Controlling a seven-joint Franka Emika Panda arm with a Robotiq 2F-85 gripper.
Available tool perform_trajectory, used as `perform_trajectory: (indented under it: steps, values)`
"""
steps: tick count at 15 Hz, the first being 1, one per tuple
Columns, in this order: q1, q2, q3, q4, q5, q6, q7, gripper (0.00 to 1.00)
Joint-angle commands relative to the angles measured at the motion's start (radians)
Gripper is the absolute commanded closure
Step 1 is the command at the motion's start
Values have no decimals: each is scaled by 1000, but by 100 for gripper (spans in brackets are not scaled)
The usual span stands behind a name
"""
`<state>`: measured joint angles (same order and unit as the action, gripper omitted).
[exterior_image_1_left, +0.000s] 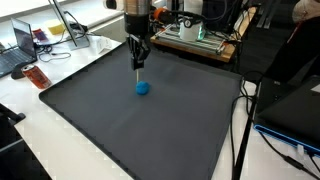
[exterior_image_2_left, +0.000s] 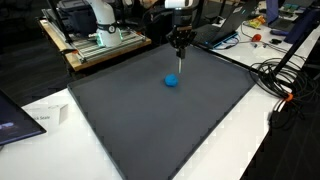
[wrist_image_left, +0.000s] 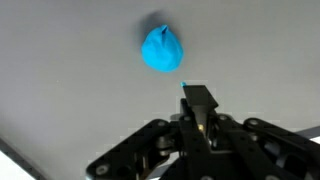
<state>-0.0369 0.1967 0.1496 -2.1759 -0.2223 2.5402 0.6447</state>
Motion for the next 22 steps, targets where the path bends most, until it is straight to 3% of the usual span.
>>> perform_trajectory:
  steps: [1,6,11,22]
  values:
    - [117,-16,-70,50,-41,-123,20,97]
    - [179,9,-88,135,-38,-261,15,97]
    - [177,49,-97,213,-11,-372,-10,97]
    - [168,148,-141,250,14,-370,-55,97]
